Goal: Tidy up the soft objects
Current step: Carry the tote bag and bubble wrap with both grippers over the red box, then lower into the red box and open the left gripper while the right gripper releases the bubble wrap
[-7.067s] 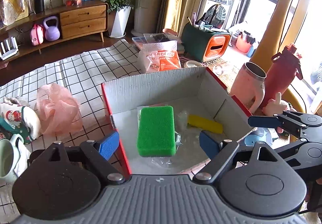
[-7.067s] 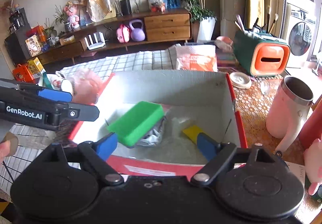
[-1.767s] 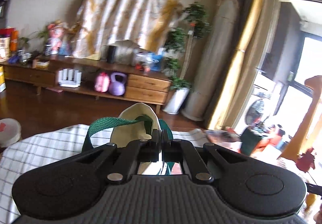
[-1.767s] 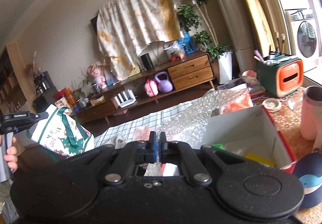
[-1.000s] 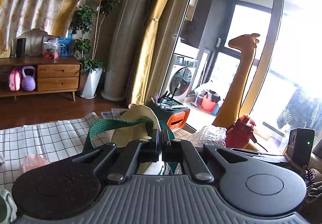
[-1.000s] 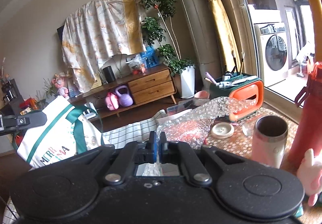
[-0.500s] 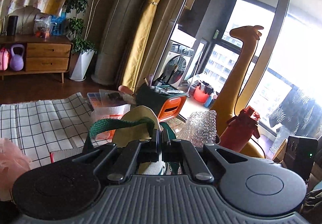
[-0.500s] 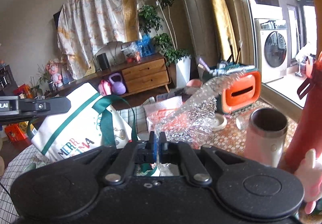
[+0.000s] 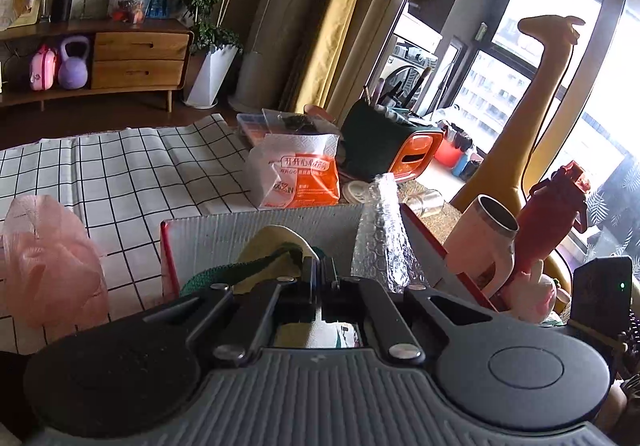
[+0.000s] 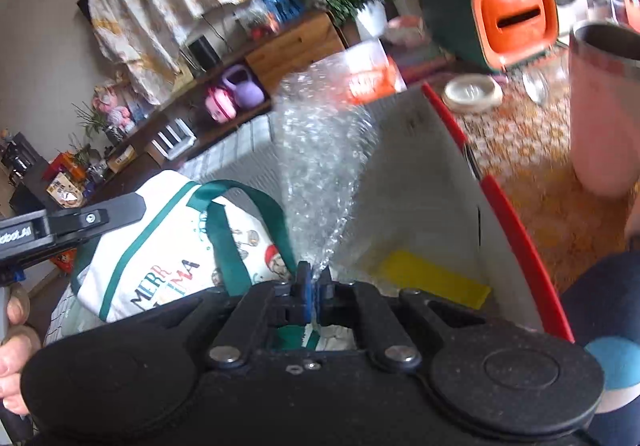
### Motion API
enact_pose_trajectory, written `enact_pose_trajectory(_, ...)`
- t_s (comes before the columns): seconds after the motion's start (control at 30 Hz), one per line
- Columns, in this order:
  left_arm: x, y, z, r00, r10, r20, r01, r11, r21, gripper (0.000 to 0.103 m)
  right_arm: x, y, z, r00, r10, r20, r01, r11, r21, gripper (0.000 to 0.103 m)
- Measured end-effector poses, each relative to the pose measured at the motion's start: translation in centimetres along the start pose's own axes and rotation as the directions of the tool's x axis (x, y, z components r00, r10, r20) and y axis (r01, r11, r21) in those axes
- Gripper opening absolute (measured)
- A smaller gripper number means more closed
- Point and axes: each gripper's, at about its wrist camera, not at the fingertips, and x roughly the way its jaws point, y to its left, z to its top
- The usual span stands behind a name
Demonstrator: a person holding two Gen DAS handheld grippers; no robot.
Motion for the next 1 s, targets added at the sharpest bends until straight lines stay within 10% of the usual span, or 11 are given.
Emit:
enact_pose_trajectory(0.83,0.9,-0.3,-1.9,0.98,0.137,-0.141,-0.128,0.989,0.071,0.006,-1.0,1.6,-0.7,0.996,-0.076,-0.047,0.071,0.993,-0.092,0.03)
enact_pose_trajectory(0.93,0.2,-0.1,-2.0,0.981,0.133,-0.142,-0.126,0.99,0.056,0.029,-1.7,1.7,-0.7,0.996,-0.078,-0.031,0.075,0.992,-0.106,0.036)
enact_pose_trajectory(1.0,-0.3,-0.1,-2.1,0.983,0.131,-0.131,-0.126,0.991,0.046,0.069,-2.2,1.7,-0.7,0.996,-0.084,-0.02,0.081,0.99,-0.113,0.043)
